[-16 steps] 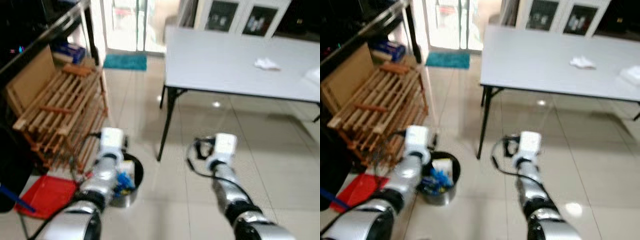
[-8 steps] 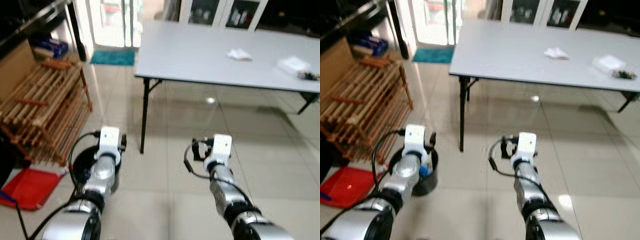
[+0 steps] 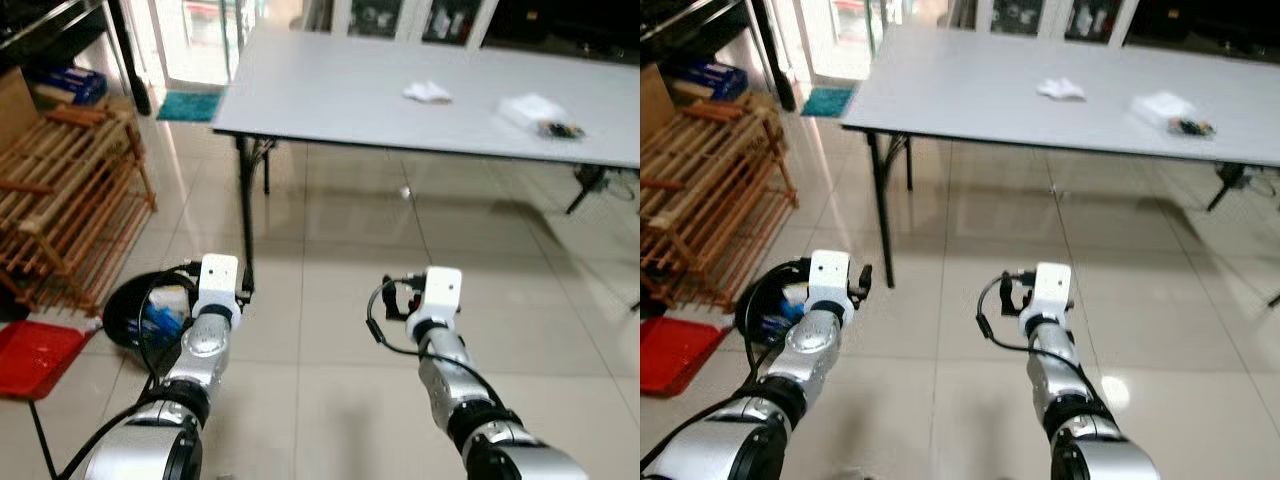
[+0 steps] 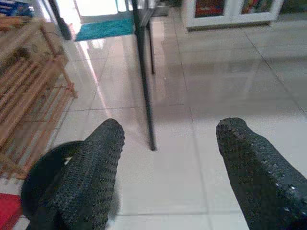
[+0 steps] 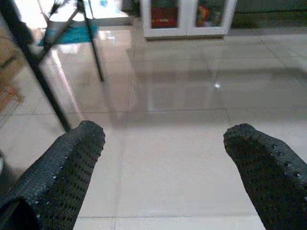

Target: Picking trash to rubbish bin

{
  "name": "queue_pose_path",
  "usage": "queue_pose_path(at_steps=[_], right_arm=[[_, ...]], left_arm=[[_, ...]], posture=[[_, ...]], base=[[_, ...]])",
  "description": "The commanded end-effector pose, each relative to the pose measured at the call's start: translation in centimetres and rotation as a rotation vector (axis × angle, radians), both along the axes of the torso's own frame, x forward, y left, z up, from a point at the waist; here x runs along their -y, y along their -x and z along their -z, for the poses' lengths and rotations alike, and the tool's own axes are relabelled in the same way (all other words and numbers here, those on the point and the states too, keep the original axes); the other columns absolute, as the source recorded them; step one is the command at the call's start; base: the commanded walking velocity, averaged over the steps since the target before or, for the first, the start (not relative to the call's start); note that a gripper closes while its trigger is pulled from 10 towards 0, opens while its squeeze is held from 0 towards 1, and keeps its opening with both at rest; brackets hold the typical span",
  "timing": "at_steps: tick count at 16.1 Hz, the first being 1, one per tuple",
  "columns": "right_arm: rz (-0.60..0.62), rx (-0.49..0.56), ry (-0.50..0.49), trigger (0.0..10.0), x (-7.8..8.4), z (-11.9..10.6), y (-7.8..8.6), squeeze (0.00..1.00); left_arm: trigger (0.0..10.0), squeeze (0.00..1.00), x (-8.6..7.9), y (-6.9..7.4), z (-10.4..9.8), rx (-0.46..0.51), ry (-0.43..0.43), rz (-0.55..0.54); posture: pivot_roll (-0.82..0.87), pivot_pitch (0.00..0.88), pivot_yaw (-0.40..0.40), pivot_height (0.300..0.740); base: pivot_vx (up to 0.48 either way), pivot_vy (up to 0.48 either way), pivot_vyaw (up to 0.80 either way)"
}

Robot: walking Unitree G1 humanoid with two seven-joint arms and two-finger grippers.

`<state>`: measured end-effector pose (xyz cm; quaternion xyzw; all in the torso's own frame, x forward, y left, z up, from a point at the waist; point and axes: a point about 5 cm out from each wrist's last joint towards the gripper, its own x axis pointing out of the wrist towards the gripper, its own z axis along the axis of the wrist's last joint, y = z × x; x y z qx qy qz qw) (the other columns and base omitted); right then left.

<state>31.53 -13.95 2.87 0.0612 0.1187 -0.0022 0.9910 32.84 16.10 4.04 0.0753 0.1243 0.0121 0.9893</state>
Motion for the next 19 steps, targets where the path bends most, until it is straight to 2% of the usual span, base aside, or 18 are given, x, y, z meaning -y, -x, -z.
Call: queue_pose_path(at_steps=[1, 15, 19], right_arm=[[0.023, -0.002, 0.008, 10.0, 0.97, -0.01, 0.0, 0.0], [-0.005, -0.012, -0.002, 10.0, 0.15, 0.59, 0.62, 0.0], [-0.002, -0.008, -0.003, 10.0, 0.41, 0.6, 0.68, 0.0]], left_arm=[[10.0, 0.0, 0.98, -0.21, -0.23, 0.011, 0.011, 0.018], [10.0, 0.0, 0.57, 0.23, 0.21, 0.004, -0.002, 0.024], [10.0, 0.0, 0.76, 0.17, 0.15, 0.004, -0.004, 0.034]], posture=[[-0.04, 0.049, -0.08, 0.74], [-0.05, 0.031, -0.066, 0.74], [-0.05, 0.025, -0.064, 0.74]], base=[[0.0, -0.364, 0.0], [0.0, -0.367, 0.0], [0.0, -0.278, 0.0]])
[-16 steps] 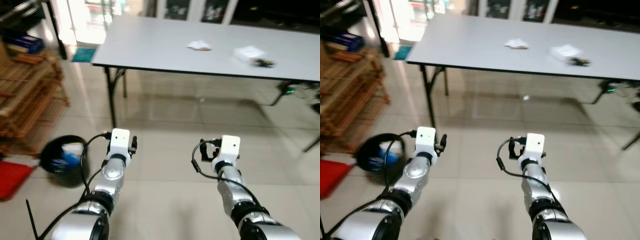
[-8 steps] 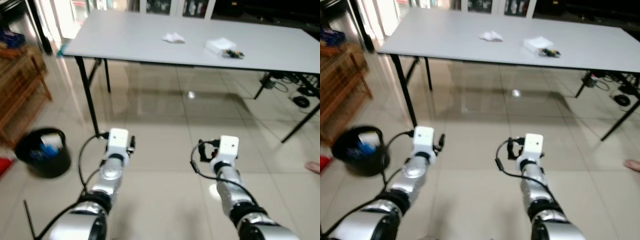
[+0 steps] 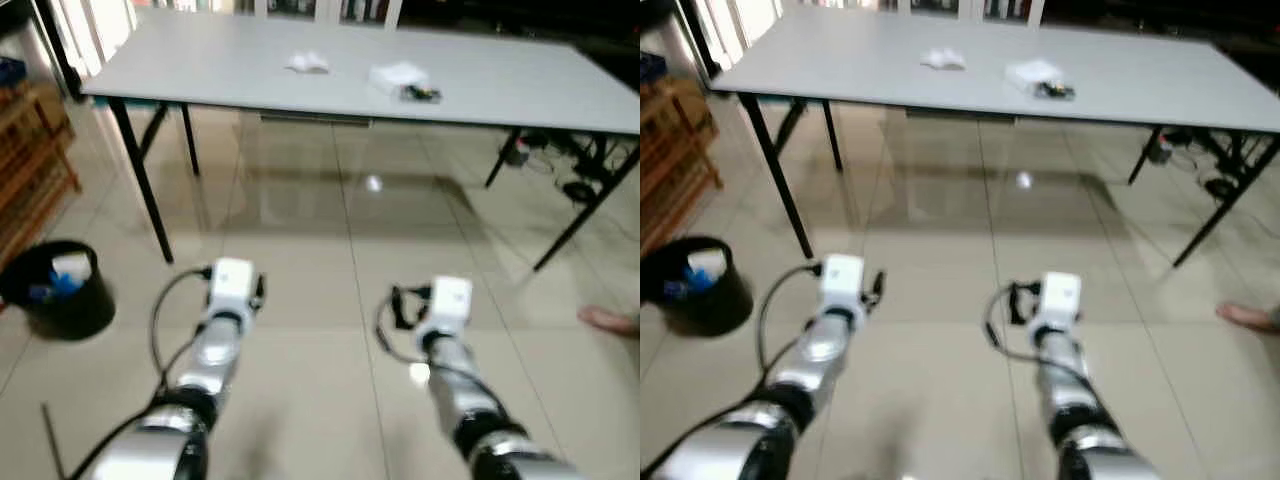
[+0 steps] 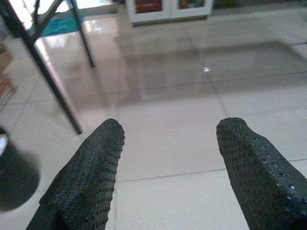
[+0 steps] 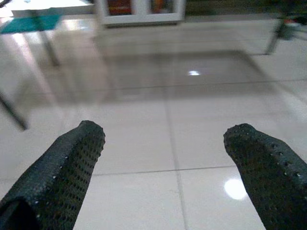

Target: Picking trash to rubbish bin

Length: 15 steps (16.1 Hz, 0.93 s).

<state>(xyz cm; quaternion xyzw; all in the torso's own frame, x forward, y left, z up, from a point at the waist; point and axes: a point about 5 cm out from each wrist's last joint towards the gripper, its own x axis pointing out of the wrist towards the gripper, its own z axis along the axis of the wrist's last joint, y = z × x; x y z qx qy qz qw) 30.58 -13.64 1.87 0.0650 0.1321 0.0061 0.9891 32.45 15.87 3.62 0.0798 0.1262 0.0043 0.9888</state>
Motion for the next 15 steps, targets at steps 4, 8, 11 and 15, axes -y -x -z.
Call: queue_pose_path(at_steps=[4, 8, 11, 15], right_arm=[[-0.015, 0.01, 0.024, 10.0, 0.9, -0.2, -0.1, 0.0], [-0.012, 0.028, 0.02, 10.0, 1.0, -0.8, -0.6, 0.0], [0.023, 0.155, 0.012, 10.0, 1.8, -3.5, -2.3, 0.0], [0.057, 0.267, 0.006, 10.0, 2.3, -6.2, -3.7, 0.0]], left_arm=[[10.0, 0.0, 1.5, -0.1, -0.2, 0.013, 0.04, 0.033], [10.0, 0.0, 2.2, -0.2, -0.5, 0.046, 0.066, 0.055], [10.0, 0.0, 1.3, -1.3, -2.6, 0.147, 0.037, 0.047], [10.0, 0.0, 1.6, -2.5, -5.1, 0.254, 0.021, 0.08]], posture=[[-0.05, 0.01, -0.095, 0.74], [-0.04, 0.002, -0.098, 0.74], [-0.04, 0.0, -0.085, 0.74], [-0.05, 0.0, -0.065, 0.74]], base=[[0.0, 0.0, 0.0], [0.0, 0.0, 0.0], [0.199, 0.0, 0.0], [0.48, 0.0, 0.0]])
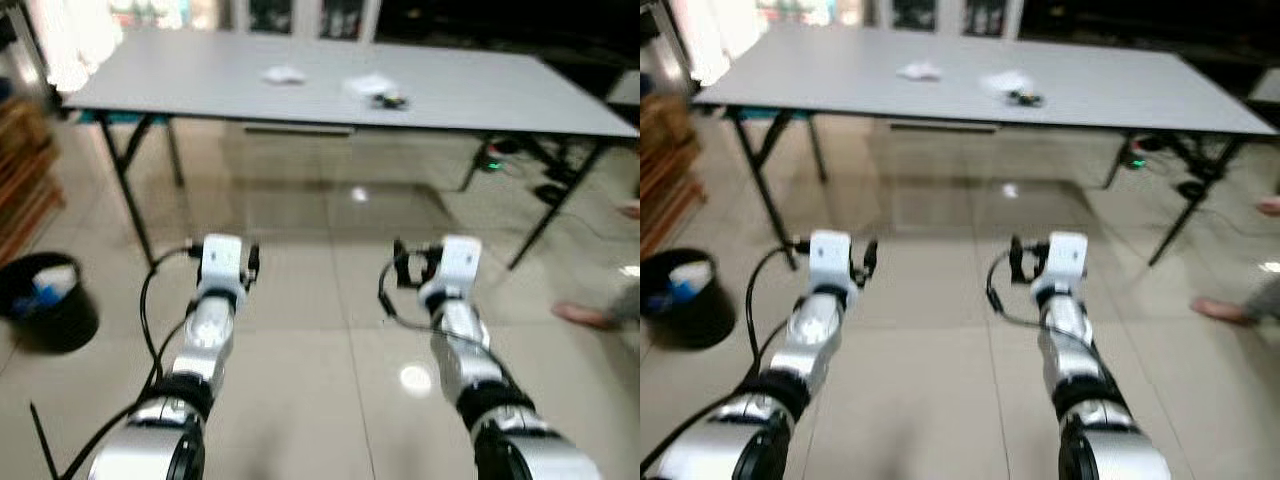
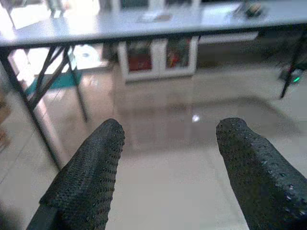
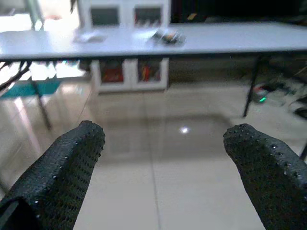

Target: Picking trash to rubbish bin

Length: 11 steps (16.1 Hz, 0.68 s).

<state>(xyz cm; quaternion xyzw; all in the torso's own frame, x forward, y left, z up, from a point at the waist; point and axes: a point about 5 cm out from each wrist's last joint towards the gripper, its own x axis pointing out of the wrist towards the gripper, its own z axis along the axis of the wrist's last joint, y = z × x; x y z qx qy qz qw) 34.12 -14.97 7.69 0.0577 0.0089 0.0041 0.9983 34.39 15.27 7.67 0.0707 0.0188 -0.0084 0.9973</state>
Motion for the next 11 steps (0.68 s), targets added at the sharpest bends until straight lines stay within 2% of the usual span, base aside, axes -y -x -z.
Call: queue_pose_path(at_steps=[1, 2, 6, 8, 11], right_arm=[[0.043, 0.049, -0.013, 10.0, 1.0, -1.1, -0.4, 0.0], [0.058, 0.099, -0.011, 10.0, 1.2, -2.4, -0.8, 0.0], [0.07, 0.185, -0.012, 10.0, 1.3, -4.4, -1.3, 0.0], [0.054, 0.193, -0.016, 10.0, 0.8, -4.9, -1.5, 0.0], [0.039, 0.187, -0.023, 10.0, 0.2, -5.0, -1.6, 0.0]], left_arm=[[10.0, 0.0, 1.3, -0.8, -1.7, 0.074, -0.009, 0.054], [10.0, 0.0, 1.8, -1.2, -3.1, 0.137, -0.018, 0.075], [10.0, 0.0, 2.4, -1.7, -5.4, 0.235, -0.019, 0.094], [10.0, 0.0, 2.5, -1.9, -6.2, 0.266, -0.018, 0.094], [10.0, 0.0, 2.4, -1.9, -6.3, 0.265, -0.021, 0.091]], posture=[[-0.06, 0.0, -0.063, 0.74], [-0.06, 0.0, -0.064, 0.74], [-0.04, 0.0, -0.075, 0.74], [-0.04, 0.0, -0.081, 0.74], [-0.03, 0.0, -0.081, 0.74]], base=[[0.48, 0.0, 0.0], [0.48, 0.0, 0.0], [0.48, 0.0, 0.0], [0.48, 0.0, 0.0], [0.48, 0.0, 0.0]])
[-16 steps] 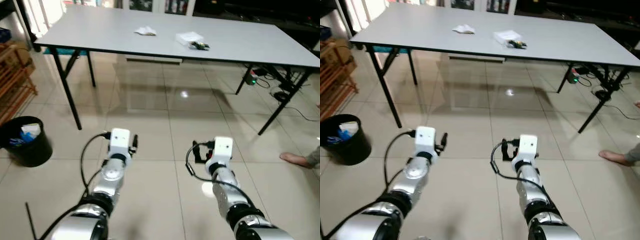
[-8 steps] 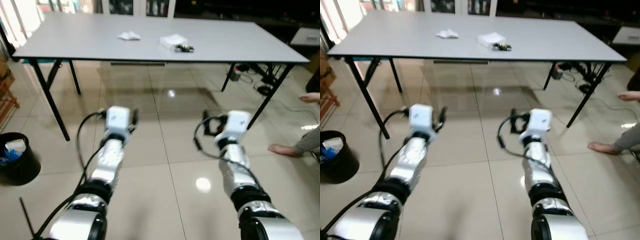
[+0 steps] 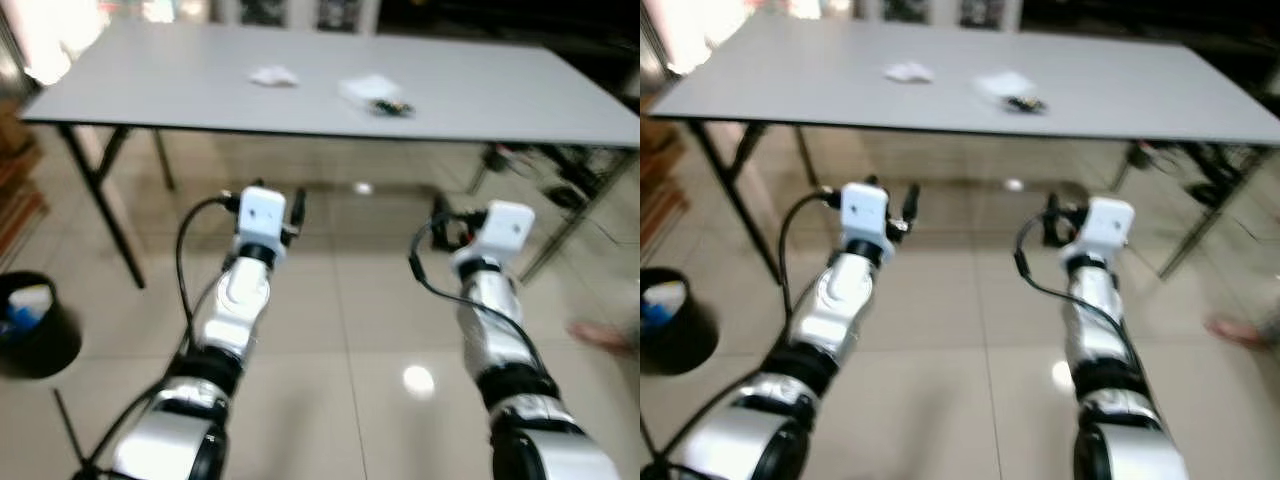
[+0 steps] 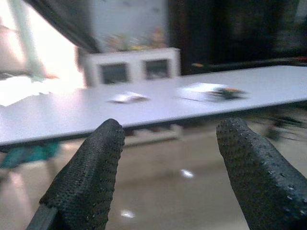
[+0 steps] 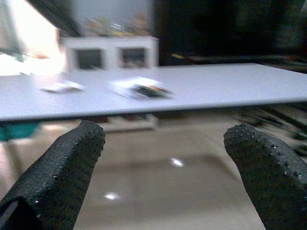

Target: Picking trash to rubbish bin

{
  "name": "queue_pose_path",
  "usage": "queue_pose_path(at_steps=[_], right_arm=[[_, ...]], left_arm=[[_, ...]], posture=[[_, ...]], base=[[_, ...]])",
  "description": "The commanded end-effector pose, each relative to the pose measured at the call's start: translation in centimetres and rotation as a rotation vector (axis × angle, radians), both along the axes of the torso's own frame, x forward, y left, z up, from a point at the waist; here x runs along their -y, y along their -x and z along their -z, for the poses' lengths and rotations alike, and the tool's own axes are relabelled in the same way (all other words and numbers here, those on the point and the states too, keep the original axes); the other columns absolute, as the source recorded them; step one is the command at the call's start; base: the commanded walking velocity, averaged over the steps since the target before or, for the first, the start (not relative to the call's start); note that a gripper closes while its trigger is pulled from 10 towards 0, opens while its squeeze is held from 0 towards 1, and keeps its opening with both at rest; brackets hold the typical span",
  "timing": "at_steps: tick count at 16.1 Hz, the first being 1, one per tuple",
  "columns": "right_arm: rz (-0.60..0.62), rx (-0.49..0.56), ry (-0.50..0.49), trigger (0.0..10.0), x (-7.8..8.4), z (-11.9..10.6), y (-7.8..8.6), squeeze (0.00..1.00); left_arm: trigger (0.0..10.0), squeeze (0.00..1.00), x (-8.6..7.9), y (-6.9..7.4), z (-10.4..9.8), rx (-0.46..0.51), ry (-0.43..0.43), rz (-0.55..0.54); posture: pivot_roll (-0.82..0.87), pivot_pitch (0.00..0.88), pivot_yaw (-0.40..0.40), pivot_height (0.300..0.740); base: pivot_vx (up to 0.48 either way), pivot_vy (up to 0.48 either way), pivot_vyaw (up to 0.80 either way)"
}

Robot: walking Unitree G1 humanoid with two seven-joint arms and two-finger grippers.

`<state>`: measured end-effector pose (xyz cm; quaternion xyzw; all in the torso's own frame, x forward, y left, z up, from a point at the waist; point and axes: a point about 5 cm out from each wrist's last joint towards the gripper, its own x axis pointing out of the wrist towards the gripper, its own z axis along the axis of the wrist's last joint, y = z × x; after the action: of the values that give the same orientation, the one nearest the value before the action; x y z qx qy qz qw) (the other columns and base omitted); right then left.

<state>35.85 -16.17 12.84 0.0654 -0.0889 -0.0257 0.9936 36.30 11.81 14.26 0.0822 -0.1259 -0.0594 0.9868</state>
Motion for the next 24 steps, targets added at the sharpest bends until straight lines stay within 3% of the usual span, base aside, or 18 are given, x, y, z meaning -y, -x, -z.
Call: queue_pose_path(at_steps=[1, 18, 24], right_arm=[[-0.036, -0.006, -0.007, 10.0, -1.2, 0.1, 0.1, 0.0], [-0.072, -0.019, -0.021, 10.0, -2.1, -0.7, -0.6, 0.0], [-0.077, -0.018, -0.018, 10.0, -2.3, -0.6, -0.4, 0.0]], left_arm=[[10.0, 0.0, -1.1, -0.1, 0.1, -0.016, -0.001, -0.03], [10.0, 0.0, -0.5, -1.2, -2.3, 0.019, 0.001, -0.026], [10.0, 0.0, -0.3, -0.9, -1.8, 0.007, 0.008, -0.012]], posture=[[-0.02, 0.0, -0.08, 0.74], [-0.04, 0.015, -0.091, 0.74], [-0.06, 0.043, -0.079, 0.74]], base=[[0.48, 0.0, 0.0], [0.48, 0.0, 0.0], [0.48, 0.0, 0.0]])
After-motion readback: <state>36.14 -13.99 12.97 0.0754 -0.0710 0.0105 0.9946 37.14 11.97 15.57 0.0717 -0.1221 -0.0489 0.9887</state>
